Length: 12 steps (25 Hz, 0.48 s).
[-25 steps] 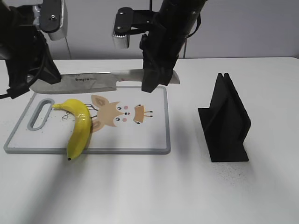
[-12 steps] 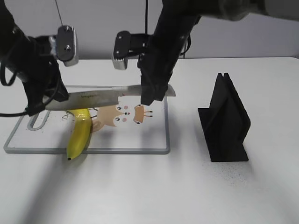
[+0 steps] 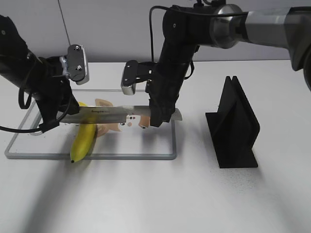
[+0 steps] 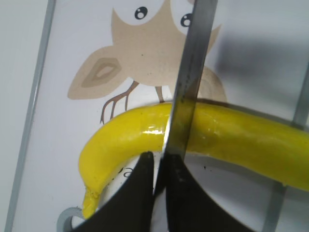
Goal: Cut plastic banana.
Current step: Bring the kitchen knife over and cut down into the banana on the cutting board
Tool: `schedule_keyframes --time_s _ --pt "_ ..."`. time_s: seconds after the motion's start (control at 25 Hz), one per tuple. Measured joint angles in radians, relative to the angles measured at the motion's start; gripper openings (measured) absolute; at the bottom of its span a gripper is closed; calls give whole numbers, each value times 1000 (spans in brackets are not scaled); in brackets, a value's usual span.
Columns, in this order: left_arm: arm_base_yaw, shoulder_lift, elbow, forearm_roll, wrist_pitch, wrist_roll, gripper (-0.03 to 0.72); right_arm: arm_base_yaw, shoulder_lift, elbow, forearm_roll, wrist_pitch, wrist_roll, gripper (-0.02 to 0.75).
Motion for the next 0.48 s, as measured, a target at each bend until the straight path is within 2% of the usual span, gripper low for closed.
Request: schedule_keyframes --time_s 0.48 --pt "1 1 0 -8 9 2 38 0 0 0 0 -4 2 180"
